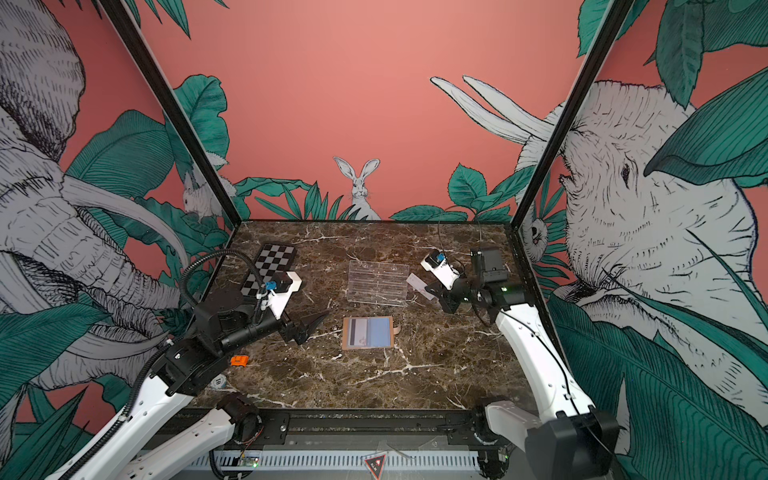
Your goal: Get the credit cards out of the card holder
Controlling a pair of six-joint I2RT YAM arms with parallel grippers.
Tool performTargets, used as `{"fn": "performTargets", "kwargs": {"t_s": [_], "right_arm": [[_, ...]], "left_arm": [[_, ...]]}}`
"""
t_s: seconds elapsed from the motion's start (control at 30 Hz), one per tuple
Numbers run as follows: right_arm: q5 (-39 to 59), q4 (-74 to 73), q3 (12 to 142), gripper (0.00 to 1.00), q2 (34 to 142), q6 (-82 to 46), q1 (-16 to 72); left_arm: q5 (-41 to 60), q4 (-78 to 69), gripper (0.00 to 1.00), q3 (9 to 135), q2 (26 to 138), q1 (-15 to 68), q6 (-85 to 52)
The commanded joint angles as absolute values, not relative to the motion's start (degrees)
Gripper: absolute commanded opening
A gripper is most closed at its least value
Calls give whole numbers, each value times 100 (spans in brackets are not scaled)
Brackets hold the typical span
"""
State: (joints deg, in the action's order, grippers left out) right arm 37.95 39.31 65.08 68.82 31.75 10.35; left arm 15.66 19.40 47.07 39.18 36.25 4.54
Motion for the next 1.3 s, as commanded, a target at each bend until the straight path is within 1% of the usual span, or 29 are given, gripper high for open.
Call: {"fn": "performTargets", "kwargs": {"t_s": [0.0, 0.13, 0.27, 0.43, 0.57, 0.67, 0.87, 1.27], "right_arm": [[3728, 4378, 7198, 0, 7570, 4095, 1021], [3745, 5020, 8349, 0, 8686, 4869, 1020], [4007, 5773, 9613, 0, 9816, 5497, 1020], [4281, 6597, 10972, 0, 10960, 6263, 1055], [4211, 7034, 11702, 0, 11623, 6667, 1215], [4065, 7241, 12075, 0, 11995, 6913, 1325], [3929, 7305, 12593, 0, 12529, 7012, 1361], [3926, 7391, 13067, 0, 13050, 7208, 1377]], "left_arm": [[1634, 1783, 99, 4631, 4057, 3597, 434], [1662, 1828, 99, 4676, 4213, 3602, 442], [1330, 1854, 99, 4605, 4237, 3601, 431], [1215, 1847, 99, 4598, 4305, 3596, 468], [1219, 1880, 99, 4605, 4391, 3596, 514], [1193, 1894, 99, 4608, 4446, 3600, 536], [1128, 1890, 99, 4592, 4499, 3603, 571], [1005, 1925, 99, 4612, 4596, 3606, 605]]}}
